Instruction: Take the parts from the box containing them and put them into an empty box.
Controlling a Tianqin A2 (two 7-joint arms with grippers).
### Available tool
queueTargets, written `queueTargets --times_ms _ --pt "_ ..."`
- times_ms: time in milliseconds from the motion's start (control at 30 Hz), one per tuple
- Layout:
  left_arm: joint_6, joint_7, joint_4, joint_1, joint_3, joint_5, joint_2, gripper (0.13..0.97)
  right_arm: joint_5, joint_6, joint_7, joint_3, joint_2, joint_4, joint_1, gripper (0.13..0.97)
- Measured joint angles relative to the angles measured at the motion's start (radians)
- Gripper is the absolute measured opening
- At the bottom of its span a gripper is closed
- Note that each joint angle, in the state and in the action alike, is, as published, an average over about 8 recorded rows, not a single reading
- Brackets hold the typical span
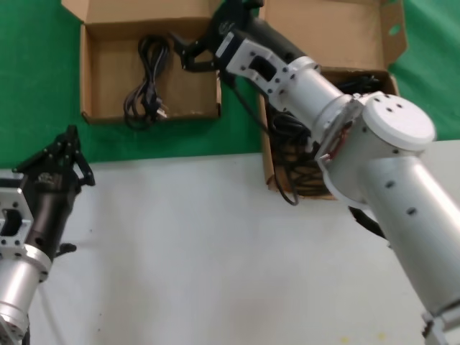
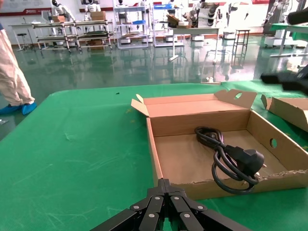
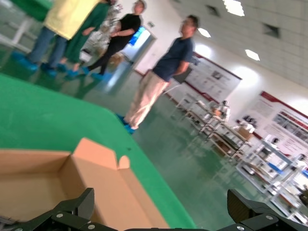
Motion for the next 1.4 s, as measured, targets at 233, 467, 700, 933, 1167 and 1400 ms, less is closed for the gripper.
queueTargets --times_ms 233,467,700,933,1167,1400 --pt "0.0 0.0 0.0 0.0 0.0 0.0 0.0 0.145 -0.062 0.0 0.133 0.068 0.046 0.203 -0.117 0.966" --pt "0.0 0.0 0.0 0.0 0.0 0.0 0.0 0.145 -0.122 -0.009 0.231 0.135 0.089 0.393 -0.254 0.966" --pt "0.0 0.0 0.0 0.0 0.0 0.0 0.0 0.145 -0.175 -0.017 0.296 0.187 0.125 0.512 -0.353 0.966" --pt "0.0 0.0 0.0 0.0 0.0 0.0 0.0 0.145 -0.202 -0.017 0.334 0.21 0.146 0.569 -0.397 0.966" --pt "-0.001 0.0 0.0 0.001 0.0 0.0 0.0 0.163 -0.207 -0.007 0.362 0.215 0.152 0.577 -0.416 0.966" --pt "-0.002 0.001 0.0 0.003 -0.001 -0.002 0.0 0.206 -0.214 0.019 0.426 0.226 0.162 0.589 -0.455 0.966"
